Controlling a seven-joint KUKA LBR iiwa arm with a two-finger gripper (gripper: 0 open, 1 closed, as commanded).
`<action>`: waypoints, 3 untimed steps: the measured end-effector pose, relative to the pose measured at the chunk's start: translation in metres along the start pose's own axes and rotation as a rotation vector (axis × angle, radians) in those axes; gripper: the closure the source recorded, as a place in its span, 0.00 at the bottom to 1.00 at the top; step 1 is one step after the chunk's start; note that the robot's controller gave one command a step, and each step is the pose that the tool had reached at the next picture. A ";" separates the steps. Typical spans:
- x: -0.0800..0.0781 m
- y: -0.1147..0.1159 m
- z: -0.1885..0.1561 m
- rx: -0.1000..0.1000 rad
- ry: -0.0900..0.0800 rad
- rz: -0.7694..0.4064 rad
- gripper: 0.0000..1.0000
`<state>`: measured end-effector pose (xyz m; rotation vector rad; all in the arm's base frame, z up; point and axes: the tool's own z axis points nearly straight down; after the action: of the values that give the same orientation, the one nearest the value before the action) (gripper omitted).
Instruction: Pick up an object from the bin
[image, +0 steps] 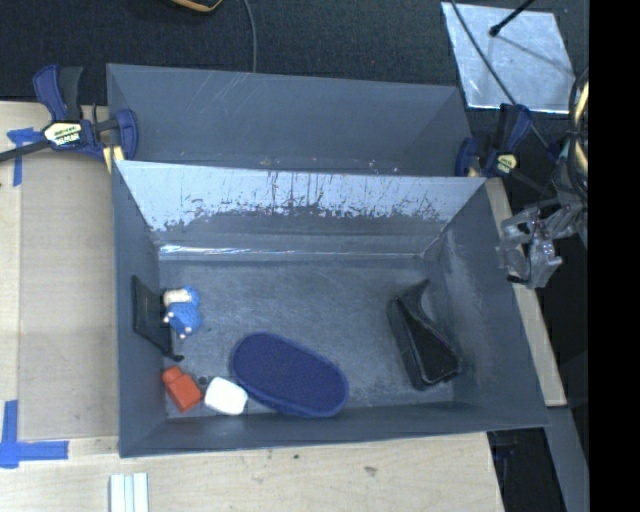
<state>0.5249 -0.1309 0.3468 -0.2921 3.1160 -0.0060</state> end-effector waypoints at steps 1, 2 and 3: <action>0.001 0.000 0.004 -0.004 0.007 0.003 0.00; 0.041 -0.020 0.224 -0.006 0.017 0.156 0.00; 0.038 -0.006 0.274 -0.001 0.022 0.379 0.00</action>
Offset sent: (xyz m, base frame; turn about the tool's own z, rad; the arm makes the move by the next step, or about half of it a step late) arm 0.0000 0.0000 0.0000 0.0000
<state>0.4917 -0.1442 0.0728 0.3023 3.1369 -0.0042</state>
